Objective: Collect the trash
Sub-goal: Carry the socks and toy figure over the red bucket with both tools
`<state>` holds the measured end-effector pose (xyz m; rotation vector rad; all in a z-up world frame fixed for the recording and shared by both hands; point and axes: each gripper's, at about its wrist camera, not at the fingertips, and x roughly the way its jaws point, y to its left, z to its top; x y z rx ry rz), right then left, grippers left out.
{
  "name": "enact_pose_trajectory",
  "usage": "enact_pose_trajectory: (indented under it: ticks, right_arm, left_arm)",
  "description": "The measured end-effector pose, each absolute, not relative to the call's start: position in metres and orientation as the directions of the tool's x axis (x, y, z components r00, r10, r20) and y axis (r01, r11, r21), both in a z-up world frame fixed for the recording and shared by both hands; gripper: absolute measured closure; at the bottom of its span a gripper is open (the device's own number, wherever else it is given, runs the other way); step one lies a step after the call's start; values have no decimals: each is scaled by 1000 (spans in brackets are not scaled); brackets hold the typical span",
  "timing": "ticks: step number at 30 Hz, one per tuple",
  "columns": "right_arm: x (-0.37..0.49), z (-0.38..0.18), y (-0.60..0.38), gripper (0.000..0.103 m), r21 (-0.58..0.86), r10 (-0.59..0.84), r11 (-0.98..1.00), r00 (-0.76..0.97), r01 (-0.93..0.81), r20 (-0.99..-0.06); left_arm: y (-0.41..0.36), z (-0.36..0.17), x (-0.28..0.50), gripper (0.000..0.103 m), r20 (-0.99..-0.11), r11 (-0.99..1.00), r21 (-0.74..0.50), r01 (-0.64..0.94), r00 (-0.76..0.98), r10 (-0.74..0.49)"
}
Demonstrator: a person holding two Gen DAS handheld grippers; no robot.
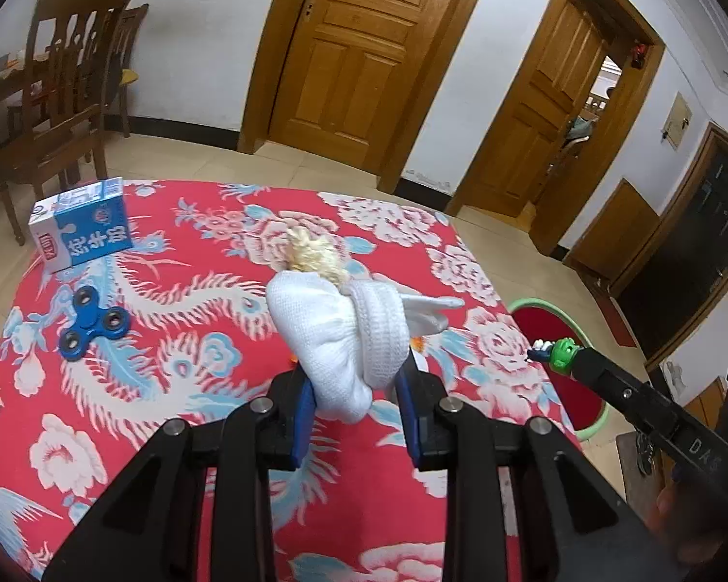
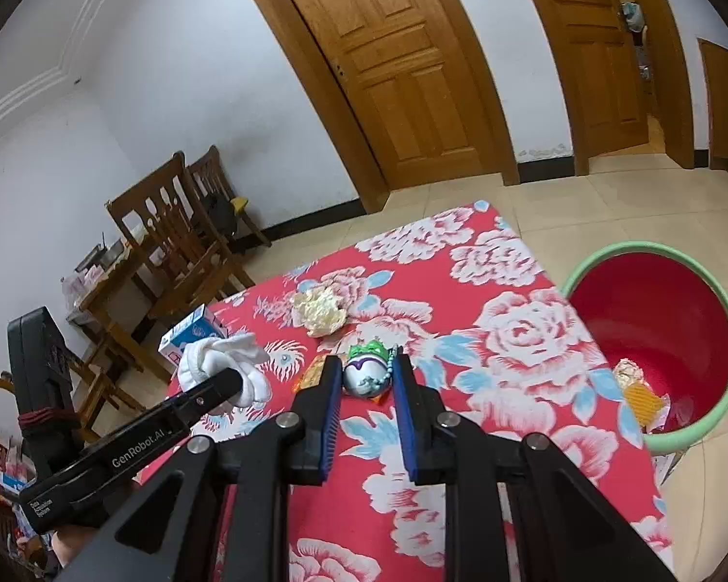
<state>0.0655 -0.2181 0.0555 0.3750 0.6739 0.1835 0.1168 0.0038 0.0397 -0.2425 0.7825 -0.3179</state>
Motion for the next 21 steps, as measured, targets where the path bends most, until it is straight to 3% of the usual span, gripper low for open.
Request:
enact_pose_trajectory:
  ticks: [21]
  right_arm:
    - [35,43,-315,80,445,164,885,801,139,-576]
  left_arm:
    - [-87,41,121,73,-681,897,-304,322,585,-441]
